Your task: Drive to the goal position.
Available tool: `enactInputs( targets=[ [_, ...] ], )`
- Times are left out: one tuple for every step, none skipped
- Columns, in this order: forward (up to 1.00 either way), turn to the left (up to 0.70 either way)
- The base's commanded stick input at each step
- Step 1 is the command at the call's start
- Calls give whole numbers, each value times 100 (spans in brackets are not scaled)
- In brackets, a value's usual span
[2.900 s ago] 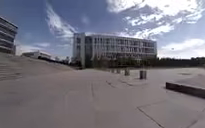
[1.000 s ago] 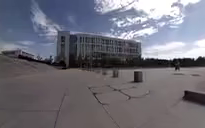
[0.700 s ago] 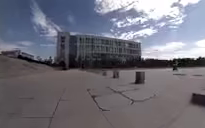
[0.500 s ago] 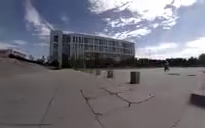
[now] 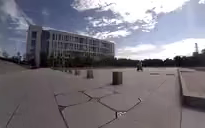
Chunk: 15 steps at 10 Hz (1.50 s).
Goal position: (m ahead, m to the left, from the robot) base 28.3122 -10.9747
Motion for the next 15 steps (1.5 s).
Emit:
enactInputs(
  targets=[
    [70, -32],
    [70, -32],
    [70, -32],
    [70, -32],
    [70, -32],
    [70, -32],
    [70, -31],
    [70, -12],
    [70, 0],
    [70, 0],
    [70, 0],
    [70, 0],
    [70, 0],
    [70, 0],
    [70, 0]
  ],
)
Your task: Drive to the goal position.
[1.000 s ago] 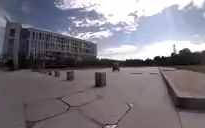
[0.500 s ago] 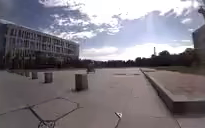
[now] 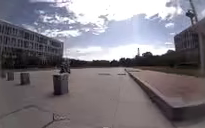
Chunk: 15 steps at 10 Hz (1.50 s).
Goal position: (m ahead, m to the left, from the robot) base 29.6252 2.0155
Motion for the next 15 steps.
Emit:
enactInputs(
  targets=[
    [70, 0],
    [70, 0],
    [70, 0],
    [70, 0],
    [70, 0],
    [70, 0],
    [70, 0],
    [70, 0],
    [70, 0],
    [70, 0],
    [70, 0],
    [70, 0],
    [70, 0],
    [70, 0],
    [70, 0]
  ],
)
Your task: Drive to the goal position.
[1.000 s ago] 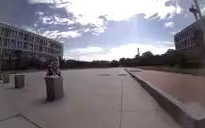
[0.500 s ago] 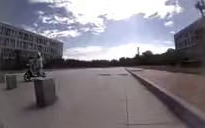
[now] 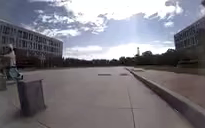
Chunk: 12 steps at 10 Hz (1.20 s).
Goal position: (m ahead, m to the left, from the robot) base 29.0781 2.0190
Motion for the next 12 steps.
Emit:
enactInputs(
  targets=[
    [70, 0],
    [70, 0],
    [70, 0],
    [70, 0],
    [70, 0],
    [70, 0],
    [70, 0],
    [70, 0],
    [70, 0],
    [70, 0],
    [70, 0],
    [70, 0]
  ],
)
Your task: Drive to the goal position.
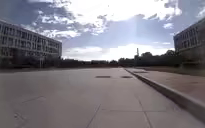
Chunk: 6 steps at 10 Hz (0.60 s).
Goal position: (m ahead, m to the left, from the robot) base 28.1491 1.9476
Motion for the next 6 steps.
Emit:
enactInputs(
  targets=[
    [70, 0],
    [70, 0],
    [70, 0],
    [70, 0],
    [70, 0],
    [70, 0]
  ],
)
